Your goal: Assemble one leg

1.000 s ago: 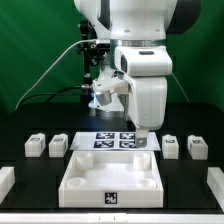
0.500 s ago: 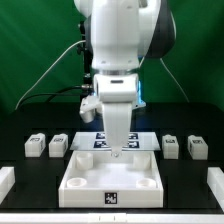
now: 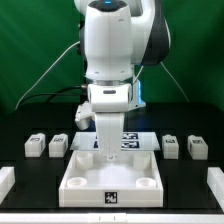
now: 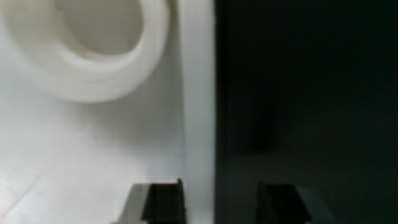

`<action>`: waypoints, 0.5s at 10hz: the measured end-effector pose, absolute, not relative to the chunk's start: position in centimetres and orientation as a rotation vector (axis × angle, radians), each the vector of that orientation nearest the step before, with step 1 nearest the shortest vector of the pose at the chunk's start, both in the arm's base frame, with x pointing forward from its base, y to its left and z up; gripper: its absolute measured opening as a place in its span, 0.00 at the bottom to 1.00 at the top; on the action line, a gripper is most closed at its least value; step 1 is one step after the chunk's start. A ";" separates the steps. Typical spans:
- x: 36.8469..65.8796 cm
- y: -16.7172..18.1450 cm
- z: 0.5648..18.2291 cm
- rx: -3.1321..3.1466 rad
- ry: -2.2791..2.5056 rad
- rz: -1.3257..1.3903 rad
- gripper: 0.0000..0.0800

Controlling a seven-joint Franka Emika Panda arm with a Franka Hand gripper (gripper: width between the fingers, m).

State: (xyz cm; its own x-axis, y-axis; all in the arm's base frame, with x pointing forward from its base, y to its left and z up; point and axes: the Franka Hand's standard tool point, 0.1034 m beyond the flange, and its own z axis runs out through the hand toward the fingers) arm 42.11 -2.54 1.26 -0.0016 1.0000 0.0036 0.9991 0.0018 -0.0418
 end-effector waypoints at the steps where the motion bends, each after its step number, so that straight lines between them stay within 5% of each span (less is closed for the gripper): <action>1: 42.2 -2.6 1.3 -2.200 -2.200 0.040 0.10; 5: 42.2 -2.6 1.3 -2.200 -2.200 0.040 0.07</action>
Offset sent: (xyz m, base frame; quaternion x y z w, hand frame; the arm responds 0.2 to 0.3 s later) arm 0.0000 0.0000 0.0000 0.0000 0.0000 0.0000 1.0000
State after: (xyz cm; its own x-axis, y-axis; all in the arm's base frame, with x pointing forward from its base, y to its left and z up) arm 42.16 -2.61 1.28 0.0002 1.0000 0.0032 0.9992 -0.0001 -0.0398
